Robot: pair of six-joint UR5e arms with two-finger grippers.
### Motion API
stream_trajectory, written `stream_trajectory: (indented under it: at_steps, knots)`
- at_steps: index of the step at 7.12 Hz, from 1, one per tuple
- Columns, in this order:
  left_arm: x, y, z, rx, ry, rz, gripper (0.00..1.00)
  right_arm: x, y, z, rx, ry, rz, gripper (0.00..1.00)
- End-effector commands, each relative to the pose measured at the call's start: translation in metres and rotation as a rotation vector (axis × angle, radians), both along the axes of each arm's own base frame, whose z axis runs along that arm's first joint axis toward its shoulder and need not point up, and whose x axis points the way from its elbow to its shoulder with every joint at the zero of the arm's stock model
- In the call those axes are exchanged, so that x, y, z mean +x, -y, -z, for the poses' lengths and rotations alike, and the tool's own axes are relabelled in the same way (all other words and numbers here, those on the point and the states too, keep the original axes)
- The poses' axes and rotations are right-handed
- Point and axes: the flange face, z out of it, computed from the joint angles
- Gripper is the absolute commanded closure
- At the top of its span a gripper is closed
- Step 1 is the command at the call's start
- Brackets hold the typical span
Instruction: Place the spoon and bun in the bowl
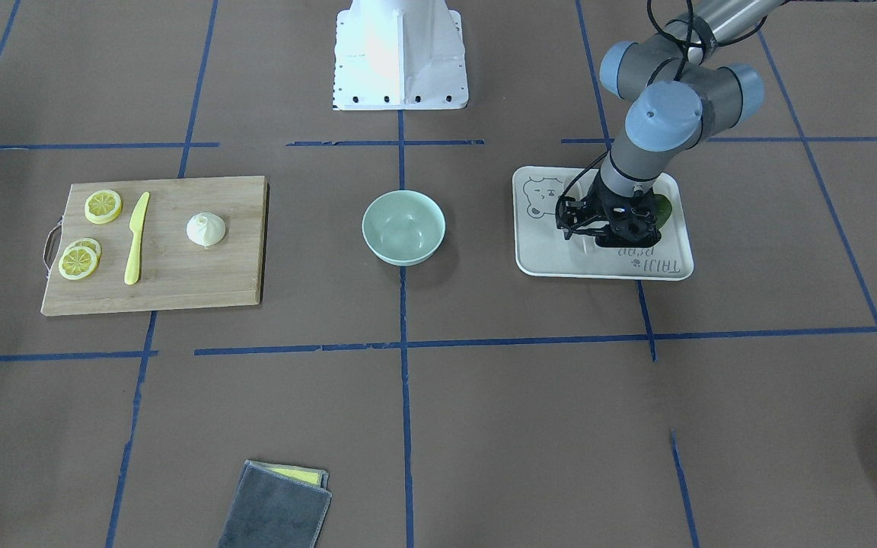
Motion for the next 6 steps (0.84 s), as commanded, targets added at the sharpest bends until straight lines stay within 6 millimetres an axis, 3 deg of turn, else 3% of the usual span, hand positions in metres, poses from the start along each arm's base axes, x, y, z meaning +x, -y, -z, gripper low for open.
stream_trajectory:
  at_steps: [1, 5, 6]
  knots:
    - [0.0007, -0.0007, -0.0022, -0.003, 0.002, -0.003, 0.36, -0.0018, 0.0006, 0.0009, 0.001, 0.0, 0.003, 0.0]
    - [0.0006, -0.0021, -0.0033, -0.005, 0.002, -0.005, 0.38, -0.0036, 0.0024, 0.003, 0.005, 0.001, 0.005, 0.0]
    - [0.0001, -0.0024, -0.0035, -0.005, 0.002, -0.005, 0.48, -0.0036, 0.0024, 0.003, 0.005, 0.001, 0.005, 0.0]
